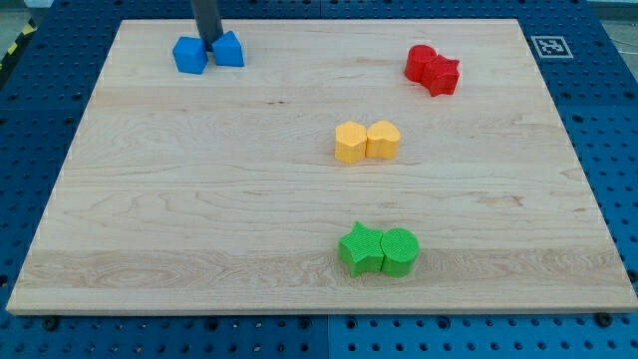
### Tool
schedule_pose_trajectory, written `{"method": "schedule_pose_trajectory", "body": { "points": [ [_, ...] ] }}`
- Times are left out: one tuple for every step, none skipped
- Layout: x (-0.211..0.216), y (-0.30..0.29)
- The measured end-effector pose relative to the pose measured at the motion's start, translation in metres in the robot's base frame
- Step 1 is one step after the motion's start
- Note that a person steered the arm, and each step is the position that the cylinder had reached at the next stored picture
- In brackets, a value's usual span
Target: Put the blue triangle at the top center
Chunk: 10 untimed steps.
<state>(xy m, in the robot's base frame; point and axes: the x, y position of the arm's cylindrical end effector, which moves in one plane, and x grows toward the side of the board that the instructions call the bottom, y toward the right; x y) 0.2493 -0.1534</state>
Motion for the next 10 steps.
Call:
{"method": "schedule_pose_trajectory", "body": {
  "points": [
    [0.006, 0.004],
    [0.02, 0.005],
    [0.029, 0.005],
    [0.038, 0.015],
    [0.038, 0.042],
    [0.038, 0.067],
    [0.038, 0.077],
    [0.038, 0.088],
    [0.041, 0.089],
    [0.052, 0.095]
  ]
}}
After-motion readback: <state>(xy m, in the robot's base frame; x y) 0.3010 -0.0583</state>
